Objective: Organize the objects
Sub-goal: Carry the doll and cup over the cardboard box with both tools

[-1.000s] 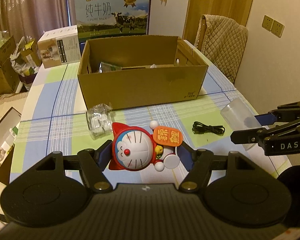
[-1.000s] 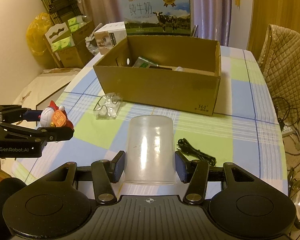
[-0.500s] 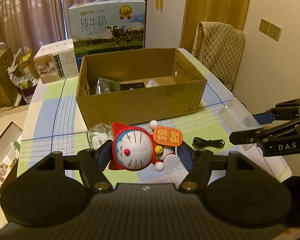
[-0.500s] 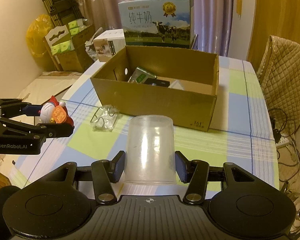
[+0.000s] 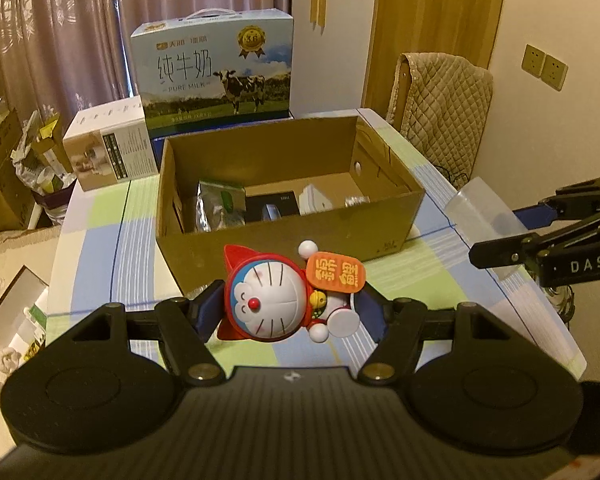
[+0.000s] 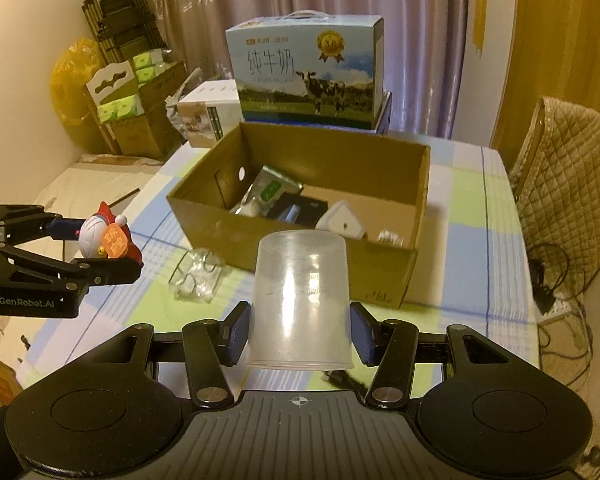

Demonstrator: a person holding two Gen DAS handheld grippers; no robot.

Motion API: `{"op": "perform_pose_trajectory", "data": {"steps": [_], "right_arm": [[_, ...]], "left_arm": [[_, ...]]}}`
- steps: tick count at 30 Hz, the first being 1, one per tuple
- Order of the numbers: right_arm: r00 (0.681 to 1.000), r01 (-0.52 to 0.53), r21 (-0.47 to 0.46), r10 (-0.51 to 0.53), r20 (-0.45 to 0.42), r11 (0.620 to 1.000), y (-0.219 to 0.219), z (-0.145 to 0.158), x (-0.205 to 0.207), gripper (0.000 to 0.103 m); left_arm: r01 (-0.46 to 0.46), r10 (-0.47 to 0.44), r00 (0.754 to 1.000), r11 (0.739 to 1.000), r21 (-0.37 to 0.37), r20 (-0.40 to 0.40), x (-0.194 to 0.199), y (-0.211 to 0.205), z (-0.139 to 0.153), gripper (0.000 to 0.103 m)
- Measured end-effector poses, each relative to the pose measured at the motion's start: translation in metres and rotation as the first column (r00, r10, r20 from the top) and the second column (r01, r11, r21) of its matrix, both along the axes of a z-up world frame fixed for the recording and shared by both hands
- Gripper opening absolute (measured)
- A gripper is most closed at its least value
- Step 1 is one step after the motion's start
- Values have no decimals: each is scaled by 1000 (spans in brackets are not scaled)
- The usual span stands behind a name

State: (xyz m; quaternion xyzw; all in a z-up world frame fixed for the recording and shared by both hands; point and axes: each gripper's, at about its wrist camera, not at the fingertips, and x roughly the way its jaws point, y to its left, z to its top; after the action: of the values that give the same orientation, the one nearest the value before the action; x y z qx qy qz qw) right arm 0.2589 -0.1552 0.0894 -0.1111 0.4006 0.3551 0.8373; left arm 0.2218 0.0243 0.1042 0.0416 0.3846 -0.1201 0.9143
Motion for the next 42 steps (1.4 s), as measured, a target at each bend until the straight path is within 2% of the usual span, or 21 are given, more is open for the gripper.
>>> {"op": "perform_pose_trajectory", "data": {"steps": [16,31,42], "right_arm": [[1000,-16,-19,15,-20,1000,31,5,47,49],[999,-21,-66,19,-27,998,52,-9,85,49],[999,11,-84,-15,-51,996,62,-20,128,49]], "left_arm": [[6,-6,1000,1000,-11,-6,58,6,20,65],[-10,10,1000,1000,-8,-30,103,19,15,65],[-10,10,999,1000,9,-39,140,25,9,65]]}}
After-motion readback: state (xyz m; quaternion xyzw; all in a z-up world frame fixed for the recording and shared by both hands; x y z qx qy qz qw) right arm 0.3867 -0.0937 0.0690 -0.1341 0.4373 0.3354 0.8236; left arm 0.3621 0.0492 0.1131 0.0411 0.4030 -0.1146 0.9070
